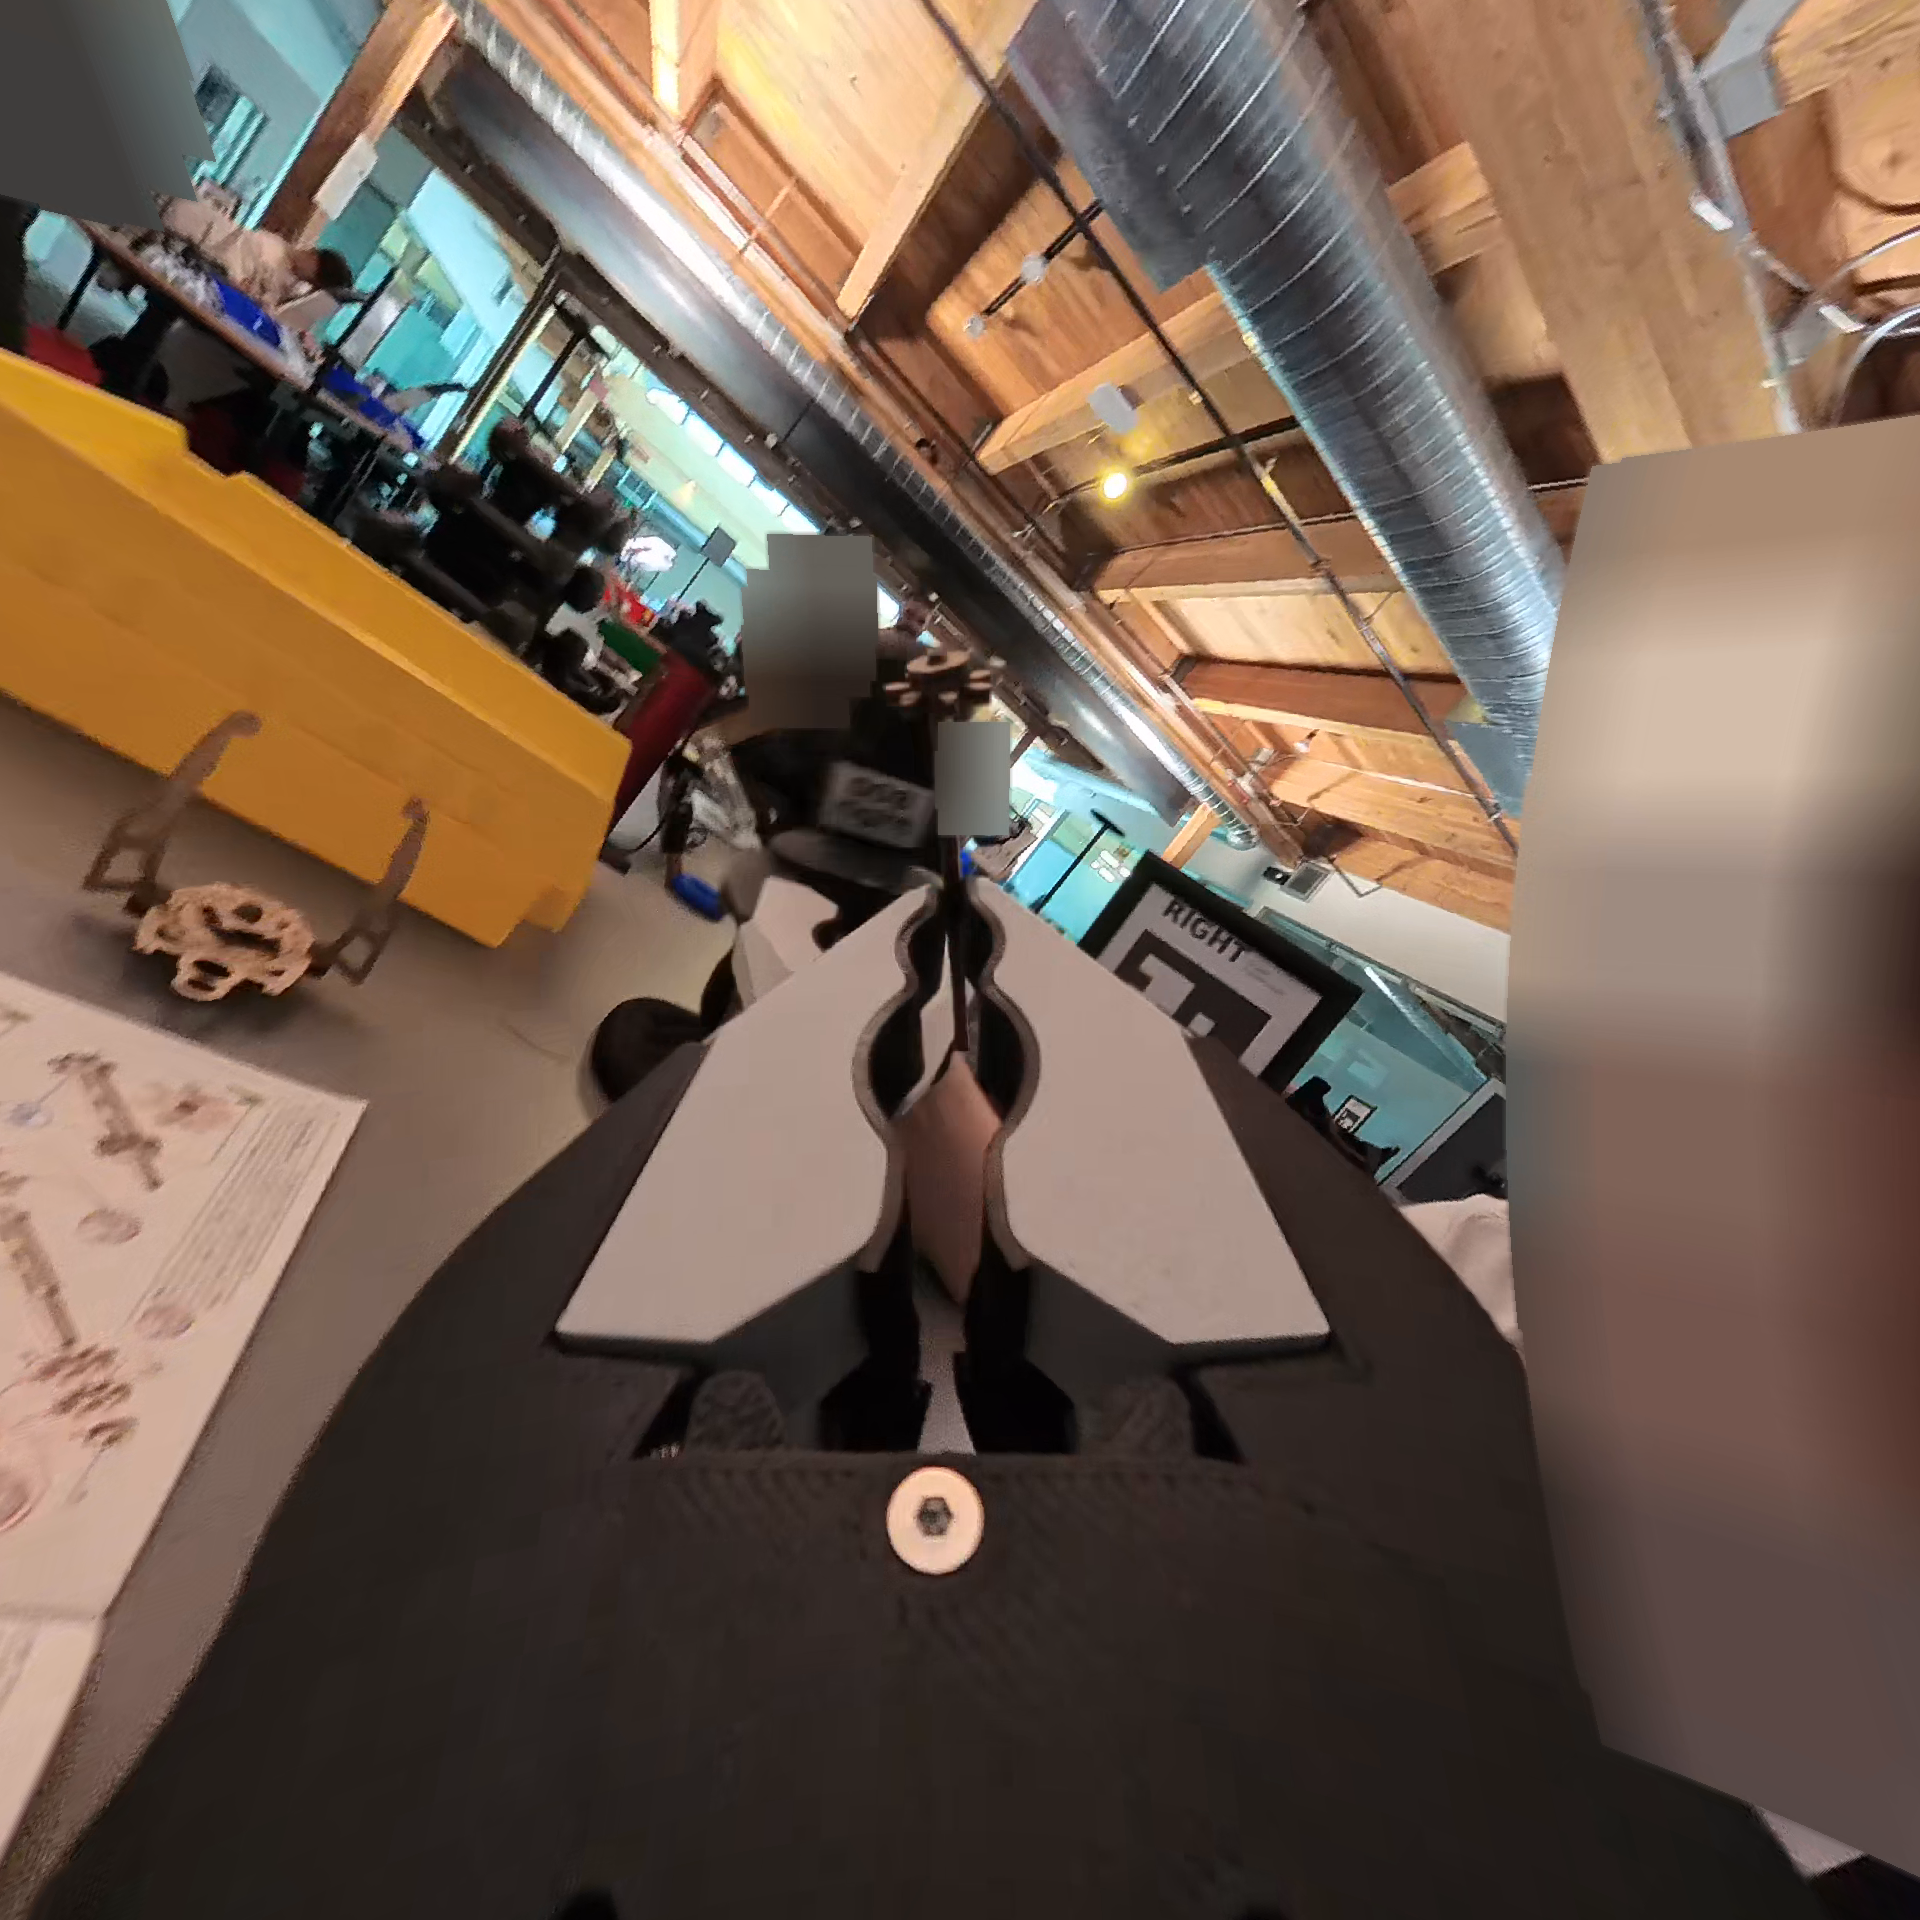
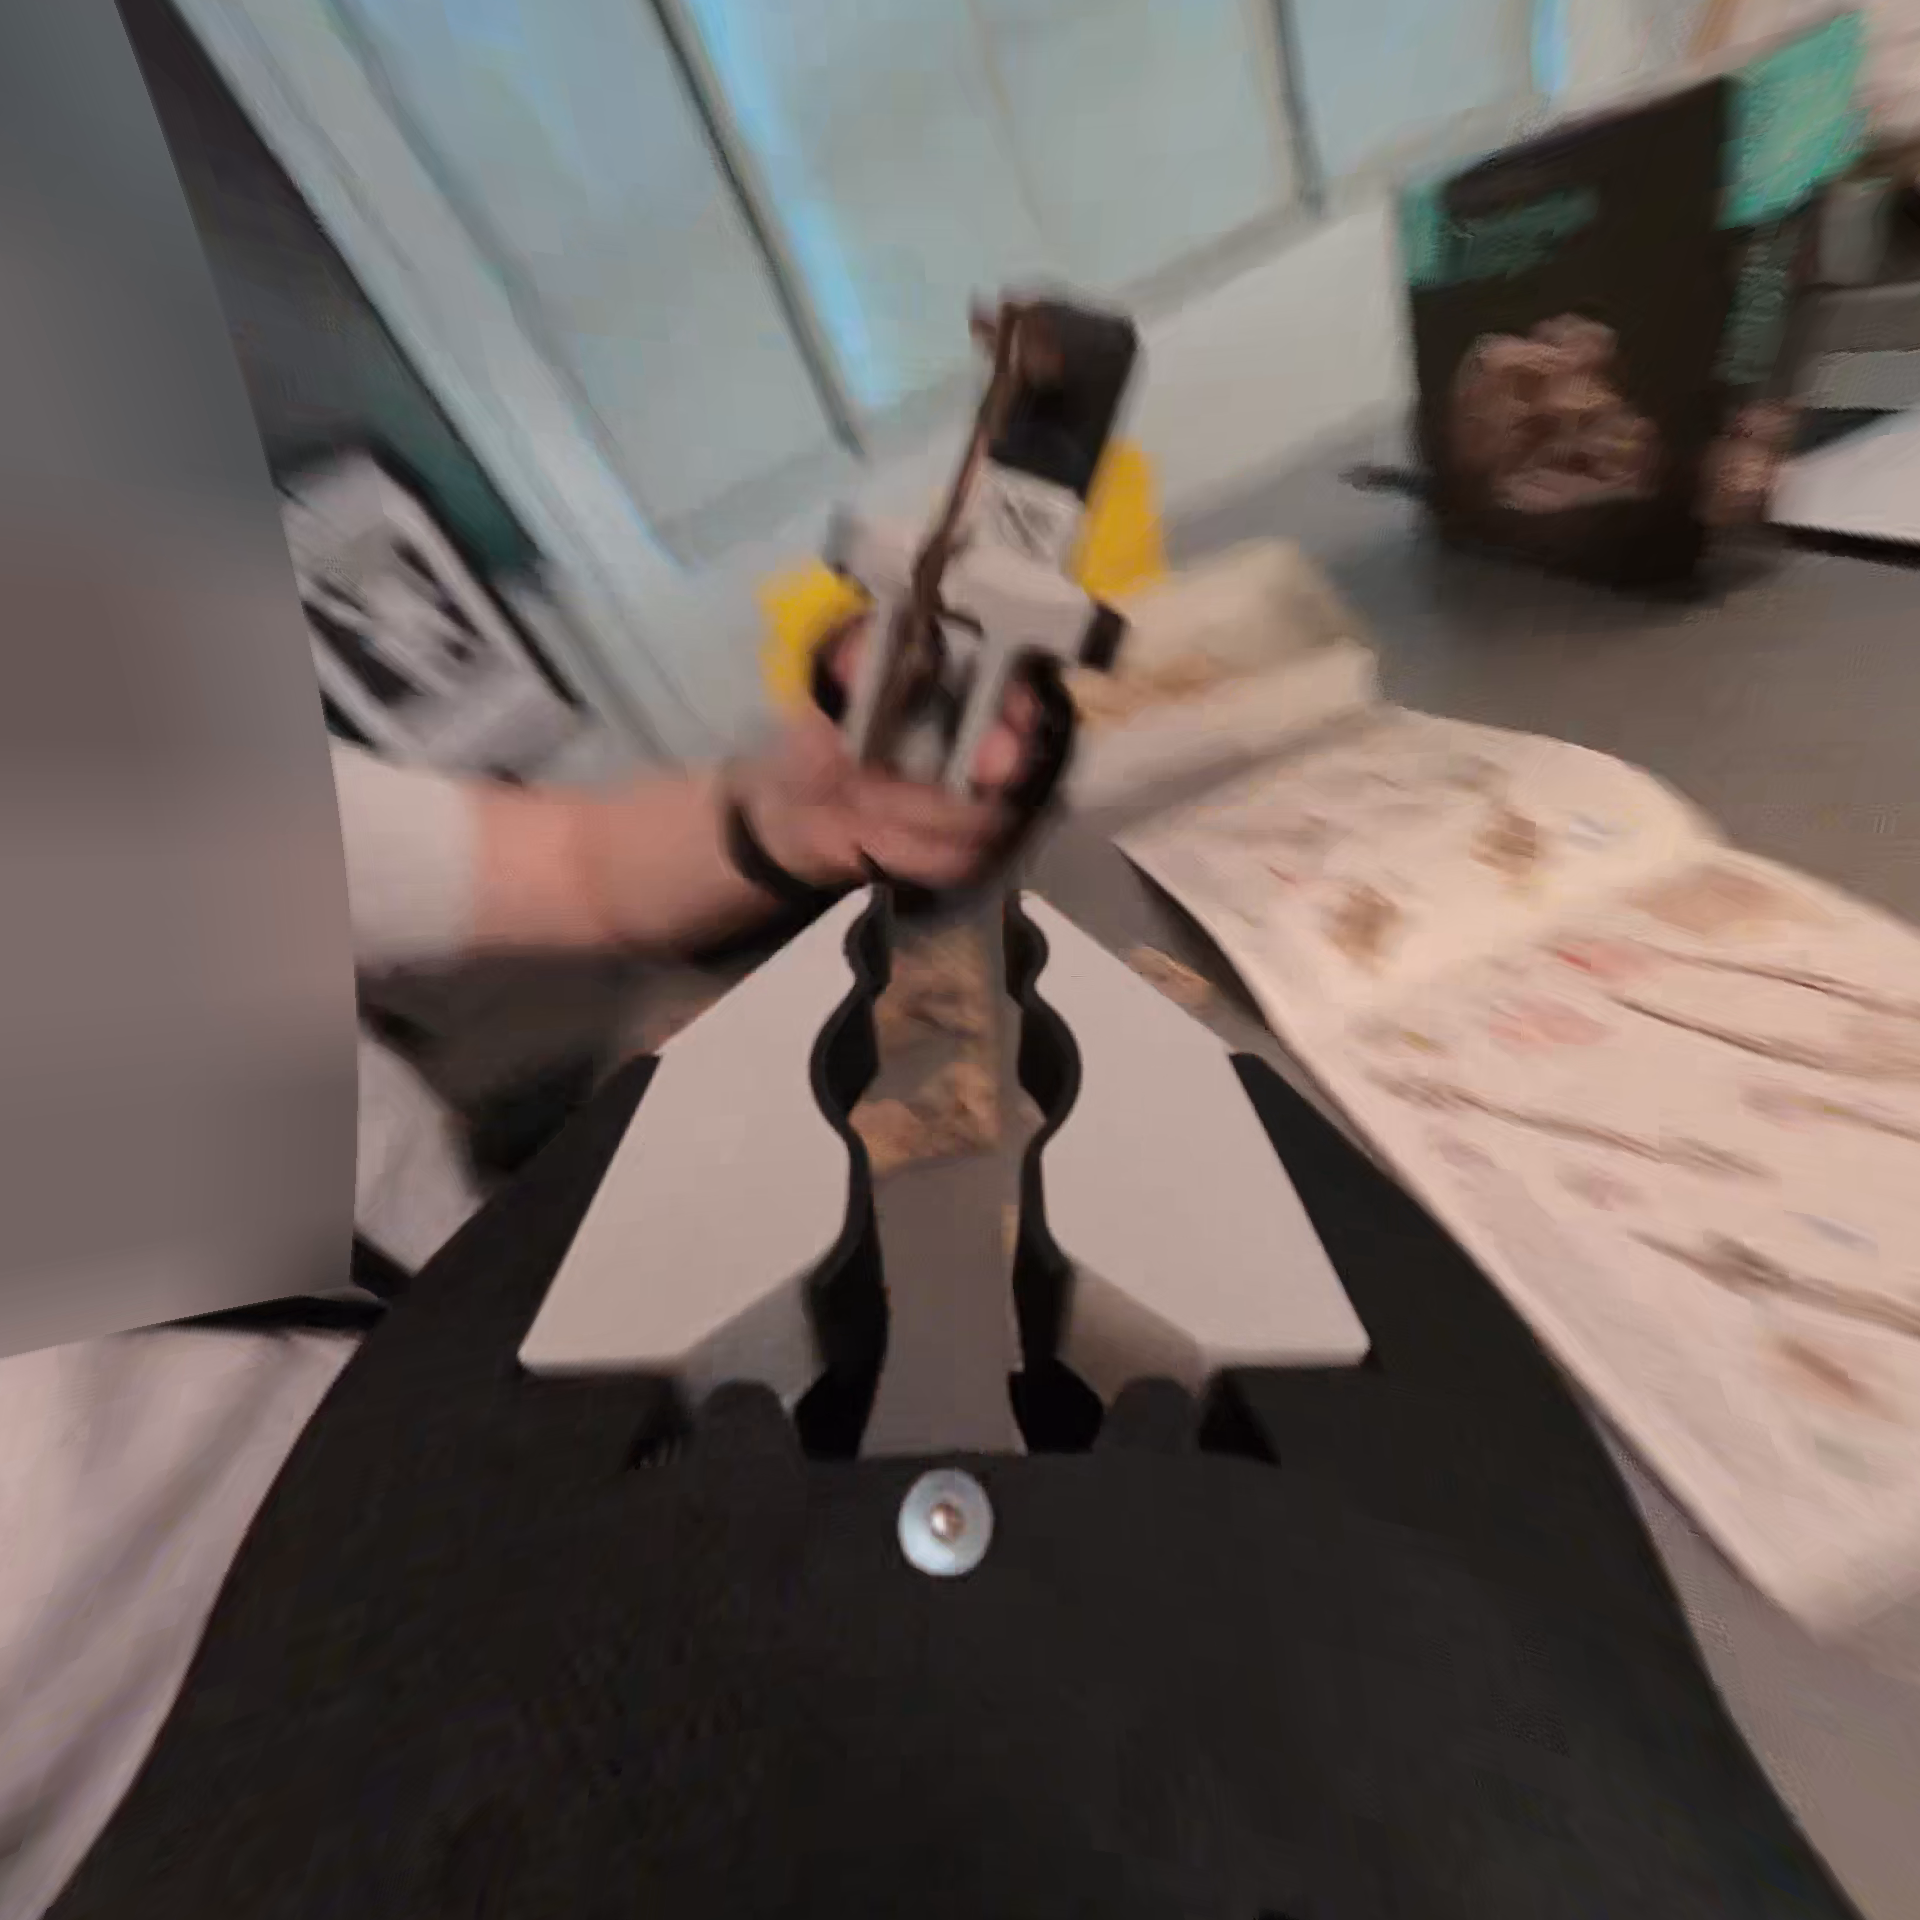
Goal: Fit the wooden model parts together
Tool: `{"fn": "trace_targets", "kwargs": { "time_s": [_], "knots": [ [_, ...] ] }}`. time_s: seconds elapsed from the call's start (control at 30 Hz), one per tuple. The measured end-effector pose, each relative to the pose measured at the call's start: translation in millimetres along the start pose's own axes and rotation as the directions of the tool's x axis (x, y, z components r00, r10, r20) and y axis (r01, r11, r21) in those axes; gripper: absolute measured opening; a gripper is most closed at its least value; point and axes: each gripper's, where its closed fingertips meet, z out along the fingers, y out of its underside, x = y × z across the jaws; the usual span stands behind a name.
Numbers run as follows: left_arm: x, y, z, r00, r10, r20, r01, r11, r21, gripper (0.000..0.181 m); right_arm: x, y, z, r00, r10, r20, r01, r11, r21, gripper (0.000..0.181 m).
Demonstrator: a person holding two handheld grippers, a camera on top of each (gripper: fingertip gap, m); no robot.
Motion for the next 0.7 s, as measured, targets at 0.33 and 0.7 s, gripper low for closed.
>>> {"fn": "trace_targets", "kwargs": {
  "time_s": [0.33,0.7],
  "knots": [
    [-19.7,7.4,-4.2,0.996,-0.060,0.063,0.063,0.997,-0.044,0.000,22.0,123.4,4.9,0.988,-0.085,-0.132,-0.009,0.807,-0.590,0.012],
    [-23.9,7.8,-5.5,0.995,-0.056,0.083,0.060,0.997,-0.048,0.000,9.2,131.4,15.6,0.898,-0.440,0.013,0.340,0.672,-0.658,0.000]
  ]
}}
